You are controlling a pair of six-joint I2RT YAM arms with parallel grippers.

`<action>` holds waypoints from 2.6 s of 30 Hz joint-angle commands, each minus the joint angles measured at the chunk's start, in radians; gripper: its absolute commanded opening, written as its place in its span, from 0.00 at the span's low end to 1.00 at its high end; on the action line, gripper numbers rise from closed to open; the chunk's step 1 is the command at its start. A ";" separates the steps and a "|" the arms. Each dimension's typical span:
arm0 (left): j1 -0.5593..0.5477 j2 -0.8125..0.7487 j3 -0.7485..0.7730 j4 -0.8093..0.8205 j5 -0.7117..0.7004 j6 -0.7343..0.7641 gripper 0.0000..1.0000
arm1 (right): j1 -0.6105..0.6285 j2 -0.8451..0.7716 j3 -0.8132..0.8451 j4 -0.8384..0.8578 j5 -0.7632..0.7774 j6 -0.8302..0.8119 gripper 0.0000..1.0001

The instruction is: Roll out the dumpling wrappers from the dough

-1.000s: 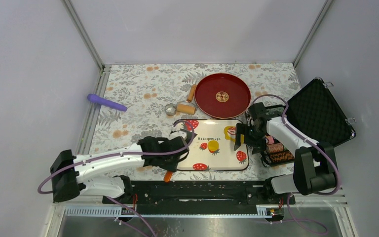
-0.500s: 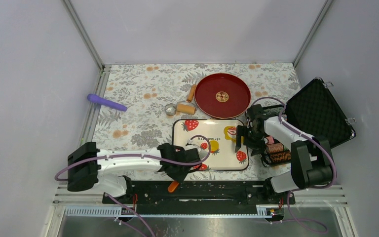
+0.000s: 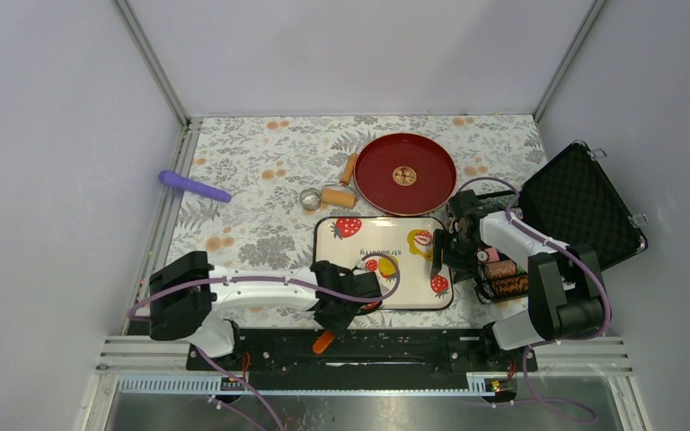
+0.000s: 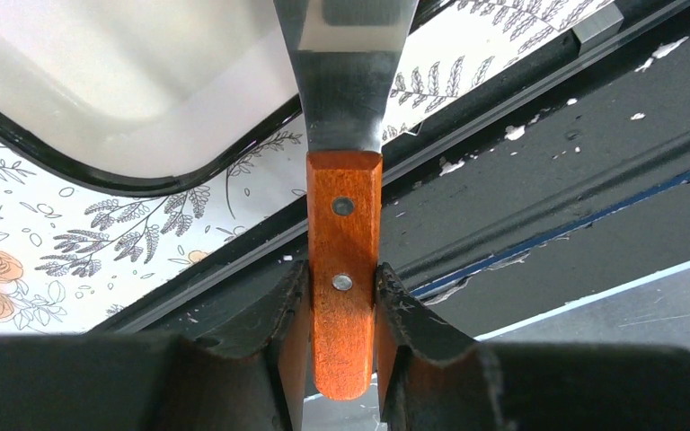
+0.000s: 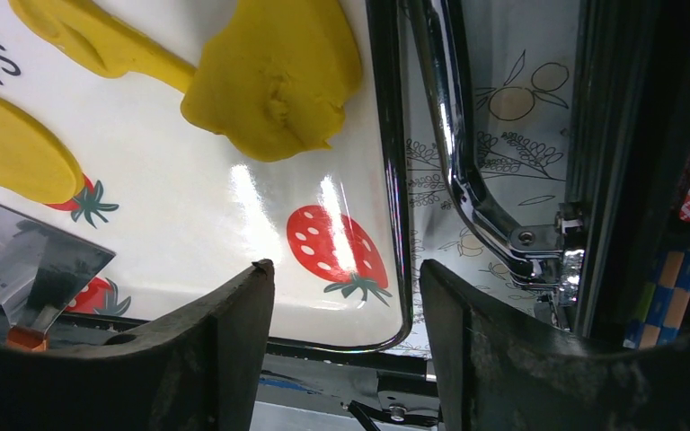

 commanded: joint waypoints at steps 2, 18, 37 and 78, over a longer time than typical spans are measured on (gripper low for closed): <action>-0.005 0.028 0.072 -0.037 0.014 0.015 0.00 | -0.003 0.005 -0.004 0.001 -0.014 -0.003 0.65; 0.005 0.113 0.144 -0.069 0.018 0.032 0.00 | -0.002 0.016 -0.006 0.007 -0.037 -0.008 0.53; 0.073 0.155 0.176 -0.084 0.050 0.070 0.00 | -0.003 0.026 -0.004 0.010 -0.049 -0.011 0.51; 0.117 0.044 0.170 -0.173 -0.028 0.028 0.00 | -0.003 0.031 -0.007 0.015 -0.068 -0.009 0.50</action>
